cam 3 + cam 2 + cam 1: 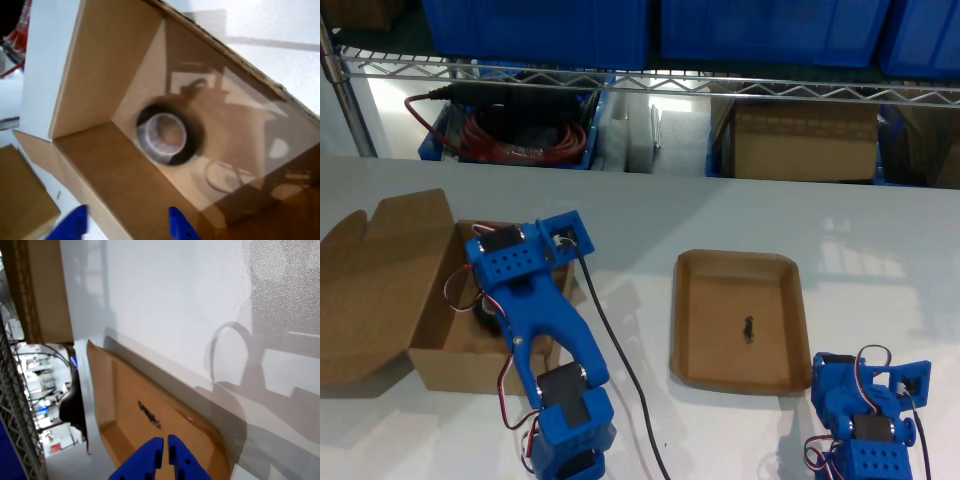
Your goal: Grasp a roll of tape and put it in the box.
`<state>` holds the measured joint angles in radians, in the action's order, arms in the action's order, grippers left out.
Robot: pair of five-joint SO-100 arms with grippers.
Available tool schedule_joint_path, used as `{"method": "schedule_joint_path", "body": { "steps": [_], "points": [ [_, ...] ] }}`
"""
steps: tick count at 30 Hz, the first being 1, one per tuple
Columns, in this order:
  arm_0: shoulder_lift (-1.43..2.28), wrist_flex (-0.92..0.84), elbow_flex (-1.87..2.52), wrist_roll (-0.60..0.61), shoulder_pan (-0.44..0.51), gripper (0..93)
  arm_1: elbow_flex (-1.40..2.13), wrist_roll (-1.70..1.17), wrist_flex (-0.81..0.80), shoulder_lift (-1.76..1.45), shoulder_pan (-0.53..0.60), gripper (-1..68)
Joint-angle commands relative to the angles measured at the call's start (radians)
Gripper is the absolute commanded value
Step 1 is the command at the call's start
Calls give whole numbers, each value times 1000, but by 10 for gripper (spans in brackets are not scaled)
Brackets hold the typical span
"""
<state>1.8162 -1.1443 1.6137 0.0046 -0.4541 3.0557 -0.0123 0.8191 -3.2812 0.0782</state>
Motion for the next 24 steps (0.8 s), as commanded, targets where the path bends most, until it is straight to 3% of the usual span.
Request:
{"method": "schedule_joint_path", "body": {
  "steps": [1,6,11,16,24],
  "points": [
    [46,5,-15,-12,9,250,14,3,-5,-6,3,3],
    [95,6,8,-12,89,210,14,3,-5,-6,3,3],
    [330,141,275,-25,270,0,14,3,-5,-6,3,3],
    [661,287,738,-84,393,0,14,3,-5,-6,3,3],
    [1186,373,1312,-149,425,0,14,3,-5,-6,3,3]
  ]
}}
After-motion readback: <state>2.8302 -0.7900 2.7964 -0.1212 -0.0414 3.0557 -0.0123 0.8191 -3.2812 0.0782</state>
